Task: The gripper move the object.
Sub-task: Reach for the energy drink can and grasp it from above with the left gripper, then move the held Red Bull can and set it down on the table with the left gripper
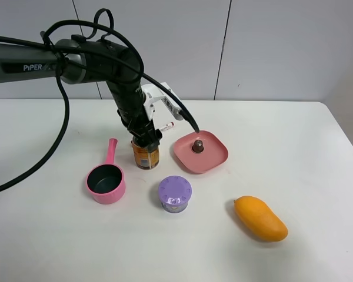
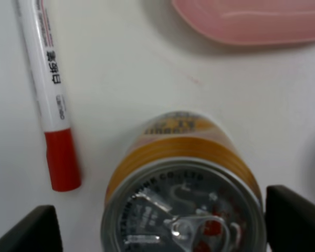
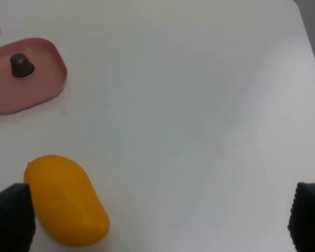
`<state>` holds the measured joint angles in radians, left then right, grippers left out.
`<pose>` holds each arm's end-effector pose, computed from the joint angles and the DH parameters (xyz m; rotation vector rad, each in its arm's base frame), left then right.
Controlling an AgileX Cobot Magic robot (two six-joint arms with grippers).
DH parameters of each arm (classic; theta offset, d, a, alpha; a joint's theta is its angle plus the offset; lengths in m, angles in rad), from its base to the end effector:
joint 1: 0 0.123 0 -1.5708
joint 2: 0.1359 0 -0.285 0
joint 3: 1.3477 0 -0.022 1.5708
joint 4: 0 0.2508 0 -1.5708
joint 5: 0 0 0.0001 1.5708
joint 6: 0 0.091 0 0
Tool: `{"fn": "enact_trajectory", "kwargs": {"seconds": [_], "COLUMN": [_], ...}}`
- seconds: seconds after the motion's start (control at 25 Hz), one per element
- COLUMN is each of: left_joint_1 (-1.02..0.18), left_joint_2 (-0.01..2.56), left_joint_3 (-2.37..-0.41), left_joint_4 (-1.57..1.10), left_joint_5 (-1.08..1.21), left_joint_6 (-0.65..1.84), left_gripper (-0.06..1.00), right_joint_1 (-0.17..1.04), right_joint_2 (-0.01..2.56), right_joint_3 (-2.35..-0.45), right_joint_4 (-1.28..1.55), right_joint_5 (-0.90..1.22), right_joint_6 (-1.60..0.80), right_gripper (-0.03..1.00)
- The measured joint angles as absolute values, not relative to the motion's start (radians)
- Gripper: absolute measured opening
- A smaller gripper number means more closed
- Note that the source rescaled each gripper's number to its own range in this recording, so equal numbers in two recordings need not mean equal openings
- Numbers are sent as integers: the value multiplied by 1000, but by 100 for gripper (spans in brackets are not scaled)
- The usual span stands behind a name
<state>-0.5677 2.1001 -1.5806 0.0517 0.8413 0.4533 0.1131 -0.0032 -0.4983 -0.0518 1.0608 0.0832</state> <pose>0.3724 -0.2333 0.1752 1.4242 2.4597 0.0377 -0.0047 -0.0047 0.2769 -0.0281 2.0422 0.0608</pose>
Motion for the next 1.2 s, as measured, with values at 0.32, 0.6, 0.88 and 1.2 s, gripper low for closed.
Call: {"fn": "enact_trajectory", "kwargs": {"seconds": [0.32, 0.6, 0.88, 1.2], "left_joint_1": [-568, -568, -568, -577], "left_joint_2": [2125, 2184, 2188, 2188], "left_joint_3": [-1586, -1586, -1586, -1630], "left_joint_4": [23, 14, 11, 97], "left_joint_5": [843, 836, 806, 955], "left_joint_6": [452, 452, 451, 440], "left_gripper": [73, 73, 0, 1], "right_joint_1": [113, 113, 113, 113], "right_joint_2": [-3, -3, -3, -3], "right_joint_3": [-498, -498, -498, -498], "right_joint_4": [-52, -52, -52, -52], "right_joint_5": [1061, 1061, 1061, 1061], "right_joint_6": [83, 83, 83, 83], "right_gripper": [100, 100, 100, 100]}}
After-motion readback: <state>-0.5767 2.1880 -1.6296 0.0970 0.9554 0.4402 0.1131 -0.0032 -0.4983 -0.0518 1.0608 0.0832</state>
